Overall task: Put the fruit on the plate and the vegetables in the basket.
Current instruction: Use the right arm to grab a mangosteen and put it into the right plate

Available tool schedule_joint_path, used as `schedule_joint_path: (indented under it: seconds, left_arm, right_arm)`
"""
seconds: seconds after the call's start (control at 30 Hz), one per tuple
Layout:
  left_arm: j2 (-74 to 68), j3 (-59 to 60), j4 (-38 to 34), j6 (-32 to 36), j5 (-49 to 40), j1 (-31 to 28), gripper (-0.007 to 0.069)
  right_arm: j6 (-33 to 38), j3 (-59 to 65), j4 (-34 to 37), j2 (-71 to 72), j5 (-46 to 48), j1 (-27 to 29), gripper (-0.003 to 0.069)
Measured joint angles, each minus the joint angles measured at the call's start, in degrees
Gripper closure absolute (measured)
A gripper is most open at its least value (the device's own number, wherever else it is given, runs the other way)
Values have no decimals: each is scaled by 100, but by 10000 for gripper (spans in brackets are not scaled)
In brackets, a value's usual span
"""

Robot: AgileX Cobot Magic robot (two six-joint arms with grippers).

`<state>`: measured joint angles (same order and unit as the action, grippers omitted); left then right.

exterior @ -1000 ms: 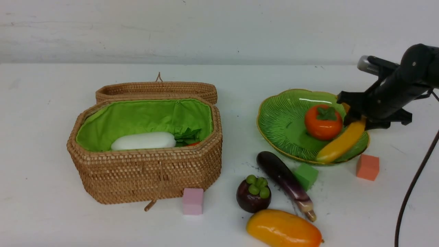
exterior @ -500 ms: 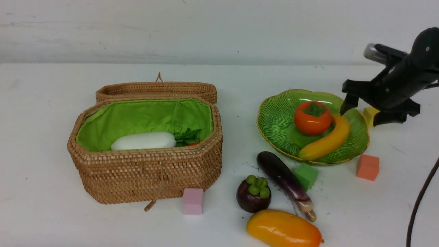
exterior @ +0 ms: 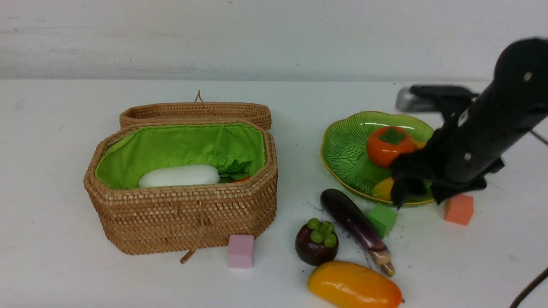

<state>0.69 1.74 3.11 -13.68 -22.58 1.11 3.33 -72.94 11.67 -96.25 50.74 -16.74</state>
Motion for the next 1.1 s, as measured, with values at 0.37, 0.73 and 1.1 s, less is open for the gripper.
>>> schedule_joint_path:
  seconds: [0.37,0.73,1.1]
  left_arm:
    - [0,0,0,0,0,0,386]
    - [0,0,0,0,0,0,386]
    - [0,0,0,0,0,0,386]
  right_arm:
    - [350,-189,538,-156,-878,-1363,90]
    - [-228,-508,771,-1176,-682,-1376,17]
    - [-191,-514,891,-1595,-1084,-1376,68]
